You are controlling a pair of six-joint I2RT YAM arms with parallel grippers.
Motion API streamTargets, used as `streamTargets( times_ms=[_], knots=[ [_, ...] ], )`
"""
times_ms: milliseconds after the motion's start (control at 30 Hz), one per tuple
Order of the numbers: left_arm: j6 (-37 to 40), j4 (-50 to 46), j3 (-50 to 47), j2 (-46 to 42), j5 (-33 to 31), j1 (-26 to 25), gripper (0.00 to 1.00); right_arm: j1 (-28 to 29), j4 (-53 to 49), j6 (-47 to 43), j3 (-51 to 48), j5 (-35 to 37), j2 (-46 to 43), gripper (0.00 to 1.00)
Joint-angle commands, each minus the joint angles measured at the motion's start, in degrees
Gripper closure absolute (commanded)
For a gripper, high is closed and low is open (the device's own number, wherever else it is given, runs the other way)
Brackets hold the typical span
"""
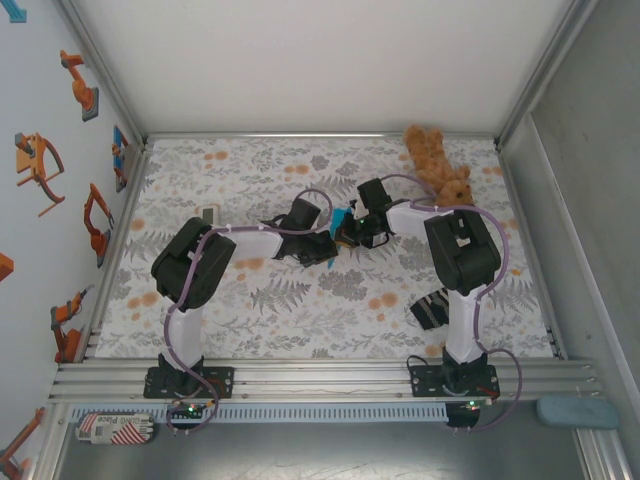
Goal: Fold a paper plane with a square sheet of paper (pick it up from the middle)
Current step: Fold the wing for the fifth time at the center of the table.
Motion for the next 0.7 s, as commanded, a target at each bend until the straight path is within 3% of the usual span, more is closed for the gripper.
streamTargets(
  times_ms=[0,667],
  knots=[
    [1.98,-7.35,0.52,0.16,-1.61,-0.97,0.89,-0.45,-3.28,1.69,-2.57,7.58,2.25,0.98],
    [2.07,-14.19,-6.66,-6.09,-4.39,-4.65,0.91,-0.75,-4.25,2.50,-2.56,9.41,3.45,0.99]
  ],
)
